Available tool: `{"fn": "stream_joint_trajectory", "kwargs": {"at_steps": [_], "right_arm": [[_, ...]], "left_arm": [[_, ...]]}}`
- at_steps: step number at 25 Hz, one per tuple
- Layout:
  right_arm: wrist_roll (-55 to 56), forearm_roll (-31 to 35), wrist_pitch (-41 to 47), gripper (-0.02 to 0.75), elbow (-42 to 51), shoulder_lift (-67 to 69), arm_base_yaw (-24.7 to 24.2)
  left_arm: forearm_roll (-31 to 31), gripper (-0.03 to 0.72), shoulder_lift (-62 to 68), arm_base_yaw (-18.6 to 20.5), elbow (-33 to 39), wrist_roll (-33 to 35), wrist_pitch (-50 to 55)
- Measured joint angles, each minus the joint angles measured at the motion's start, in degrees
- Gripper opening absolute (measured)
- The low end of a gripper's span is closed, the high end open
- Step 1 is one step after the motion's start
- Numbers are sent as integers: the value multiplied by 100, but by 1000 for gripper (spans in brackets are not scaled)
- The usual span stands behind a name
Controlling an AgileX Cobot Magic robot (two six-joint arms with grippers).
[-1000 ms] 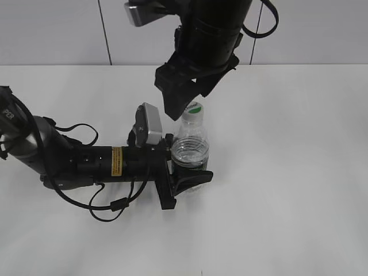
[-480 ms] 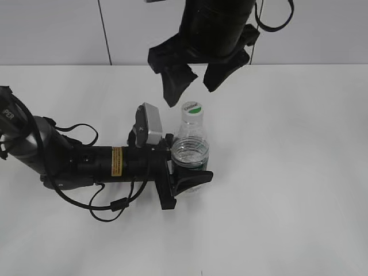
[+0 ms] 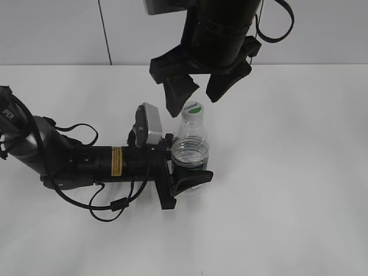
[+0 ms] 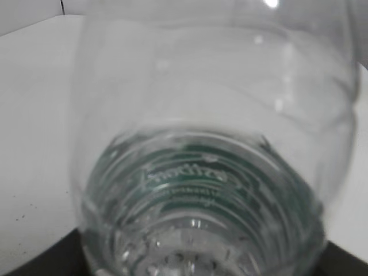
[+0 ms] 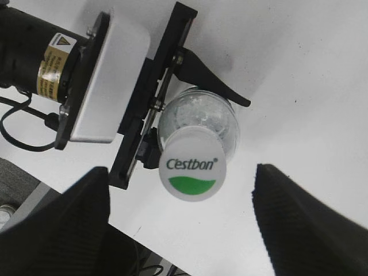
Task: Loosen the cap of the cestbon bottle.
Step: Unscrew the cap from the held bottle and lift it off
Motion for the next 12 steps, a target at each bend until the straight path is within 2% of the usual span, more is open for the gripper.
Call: {"fn": "stream_joint_trajectory", "kwargs": {"at_steps": [12], "right_arm": [[11,-168,4,585,0,207,0]], "left_arm": [[0,412,0,0,0,0,0]]}}
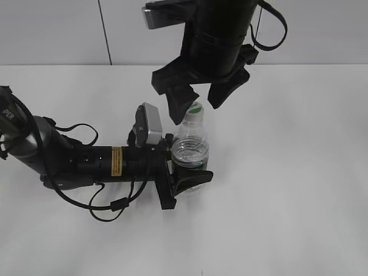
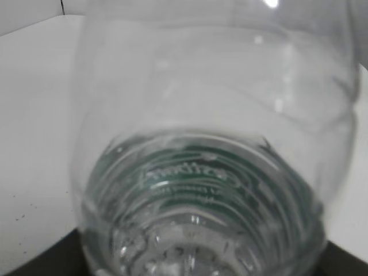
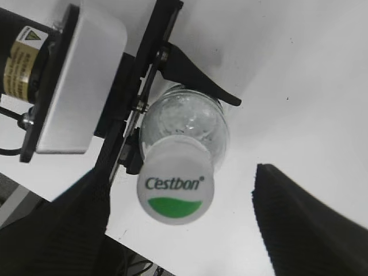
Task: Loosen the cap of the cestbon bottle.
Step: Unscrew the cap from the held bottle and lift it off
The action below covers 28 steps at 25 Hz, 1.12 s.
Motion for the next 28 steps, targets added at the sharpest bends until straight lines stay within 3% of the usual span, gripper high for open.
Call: {"fn": "stream_joint_trajectory", "kwargs": {"at_steps": [9,17,23,28], "right_arm": [[5,-11,0,559,0,32,0],[-176,37,0,293,0,32,0],[-631,93,0,293,0,32,0],[-1646,97,0,293,0,32,0]], "left_arm": [[0,412,0,0,0,0,0],[0,412,0,0,0,-5,0],[0,412,0,0,0,-10,0],[0,412,0,0,0,-10,-4]]}}
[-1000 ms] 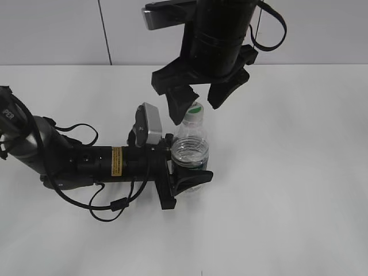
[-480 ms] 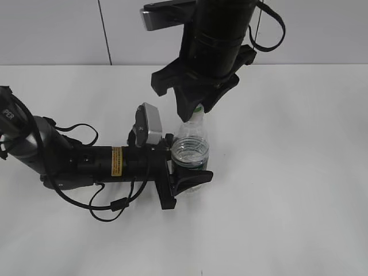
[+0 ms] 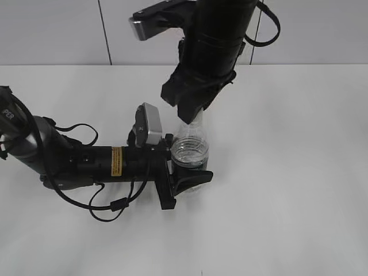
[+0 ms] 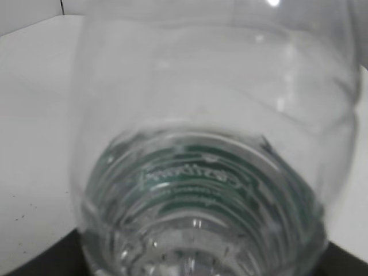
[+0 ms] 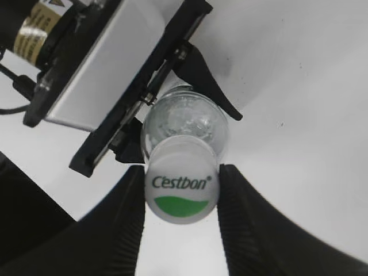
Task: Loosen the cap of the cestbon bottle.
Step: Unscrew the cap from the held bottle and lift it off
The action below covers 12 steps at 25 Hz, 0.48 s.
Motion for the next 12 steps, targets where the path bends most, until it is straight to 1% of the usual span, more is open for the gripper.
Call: {"fn": "stream_joint_trajectory", "kwargs": {"at_steps": [12], "right_arm": [[-2965,-10,-5,293,0,0,0]], "left_arm": [[5,412,0,0,0,0,0]]}}
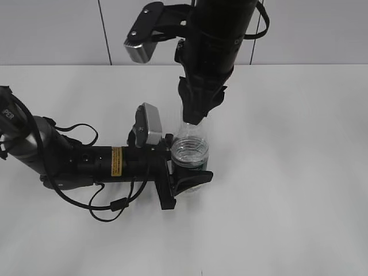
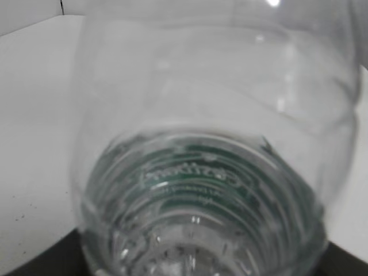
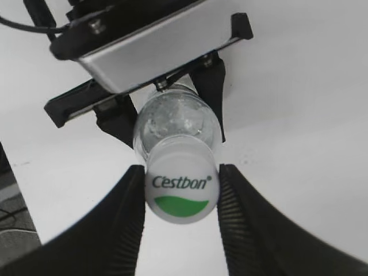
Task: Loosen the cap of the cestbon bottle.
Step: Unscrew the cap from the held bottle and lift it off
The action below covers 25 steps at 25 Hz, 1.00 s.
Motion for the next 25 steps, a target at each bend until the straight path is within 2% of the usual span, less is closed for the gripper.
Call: {"fn": "stream_joint_trajectory", "kwargs": {"at_steps": [13,25], "right_arm": [[-2047,-153,-6,293,0,-5,0],[-2392,-153,18,293,7,-249,0]], "left_arm": [[-5,412,0,0,0,0,5],[-28,412,-10,-1,-30,11,-294]]}}
